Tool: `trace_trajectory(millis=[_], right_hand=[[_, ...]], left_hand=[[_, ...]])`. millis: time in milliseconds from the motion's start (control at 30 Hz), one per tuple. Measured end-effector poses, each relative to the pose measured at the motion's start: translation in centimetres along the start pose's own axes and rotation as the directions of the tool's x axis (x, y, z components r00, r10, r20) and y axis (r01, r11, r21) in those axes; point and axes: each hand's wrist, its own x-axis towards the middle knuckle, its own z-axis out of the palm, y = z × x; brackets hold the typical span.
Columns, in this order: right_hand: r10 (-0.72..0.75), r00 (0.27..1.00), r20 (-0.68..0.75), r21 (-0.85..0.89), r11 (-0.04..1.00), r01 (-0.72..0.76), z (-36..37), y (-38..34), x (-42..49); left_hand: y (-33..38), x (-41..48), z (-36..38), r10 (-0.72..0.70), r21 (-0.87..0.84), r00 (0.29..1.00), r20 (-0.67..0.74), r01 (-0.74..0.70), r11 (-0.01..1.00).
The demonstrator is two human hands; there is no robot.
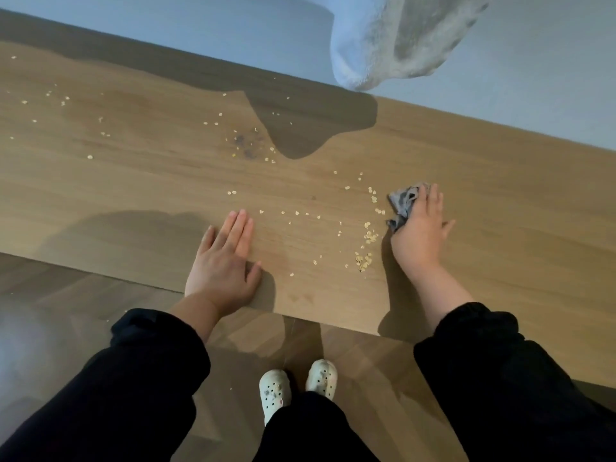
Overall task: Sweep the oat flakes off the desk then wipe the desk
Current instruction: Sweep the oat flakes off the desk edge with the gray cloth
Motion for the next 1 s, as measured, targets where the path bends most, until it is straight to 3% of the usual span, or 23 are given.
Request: trace_trajectory(millis=[133, 333, 533, 600, 667, 767, 900, 933, 1000], right_hand=[[0.093, 0.995, -0.036, 0.023, 0.996, -0.092, 0.6, -1.0, 0.6], [-0.199, 0.978, 0.065, 0.043, 0.979, 0.197, 1.7, -4.1, 0.5], [-0.127, 0.992, -0.005, 0.092, 0.988, 0.126, -1.0, -0.4, 4.6], [-0.181, 0.983, 0.018, 0.057, 0.982, 0.18, -1.1, -1.5, 7.2], [-0.346, 0.937, 0.05, 0.038, 0.938, 0.345, -0.7, -3.4, 8.9], [-0.62, 0.768, 0.161, 0.022, 0.78, 0.625, -0.4, -5.1, 9.2], [-0.733, 0.599, 0.323, 0.051, 0.645, 0.762, -1.5, -3.3, 9.3], [-0.732, 0.604, 0.315, 0.042, 0.646, 0.762, -1.8, -2.2, 9.7], [-0.649, 0.73, 0.216, 0.021, 0.75, 0.661, -2.3, 0.6, 10.0]], left_hand=[[-0.1, 0.1, 0.1, 0.006, -0.012, 1.0, -0.017, -0.006, 1.0], [0.0, 0.0, 0.1, -0.006, 0.01, 1.0, -0.019, 0.006, 1.0], [0.1, -0.1, 0.2, -0.011, 0.039, 1.0, -0.019, 0.011, 0.999], [0.1, 0.0, 0.1, -0.002, 0.034, 1.0, -0.022, 0.003, 0.999], [0.0, 0.0, 0.1, -0.005, 0.025, 1.0, -0.028, 0.005, 1.0], [-0.1, 0.0, 0.1, -0.001, 0.024, 1.0, -0.026, 0.002, 1.0], [-0.1, 0.0, 0.1, 0.003, 0.014, 1.0, -0.03, -0.002, 1.0], [-0.1, 0.0, 0.1, 0.0, 0.012, 0.999, -0.034, 0.0, 1.0], [-0.1, 0.1, 0.2, 0.0, 0.007, 0.999, -0.036, 0.0, 1.0]])
